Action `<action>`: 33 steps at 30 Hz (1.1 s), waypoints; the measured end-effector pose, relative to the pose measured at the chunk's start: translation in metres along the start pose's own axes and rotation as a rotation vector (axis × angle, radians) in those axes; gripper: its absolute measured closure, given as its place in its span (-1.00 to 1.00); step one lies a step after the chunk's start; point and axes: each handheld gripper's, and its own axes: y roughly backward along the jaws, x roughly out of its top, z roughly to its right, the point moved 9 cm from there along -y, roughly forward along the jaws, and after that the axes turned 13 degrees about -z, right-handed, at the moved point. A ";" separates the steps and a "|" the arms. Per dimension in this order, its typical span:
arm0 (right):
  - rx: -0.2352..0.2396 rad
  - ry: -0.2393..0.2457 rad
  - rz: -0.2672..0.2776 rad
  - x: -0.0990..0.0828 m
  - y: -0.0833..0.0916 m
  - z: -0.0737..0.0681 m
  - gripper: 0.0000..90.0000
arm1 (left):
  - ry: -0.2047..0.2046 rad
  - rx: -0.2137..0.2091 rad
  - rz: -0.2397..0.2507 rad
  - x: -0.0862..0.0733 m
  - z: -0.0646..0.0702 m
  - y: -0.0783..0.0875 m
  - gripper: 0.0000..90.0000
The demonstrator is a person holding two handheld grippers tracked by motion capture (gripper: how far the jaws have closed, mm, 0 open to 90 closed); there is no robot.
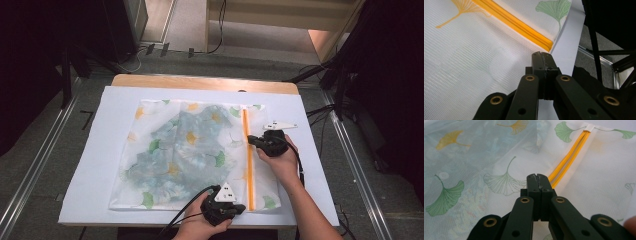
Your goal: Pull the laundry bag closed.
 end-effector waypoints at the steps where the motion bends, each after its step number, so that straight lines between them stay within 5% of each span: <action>1: -0.005 0.000 0.004 0.002 0.000 0.001 1.00 | 0.001 0.000 0.001 0.000 0.000 0.000 1.00; 33: -0.003 -0.045 -0.013 0.025 -0.027 0.023 1.00 | 0.012 -0.007 0.004 0.000 0.000 0.000 1.00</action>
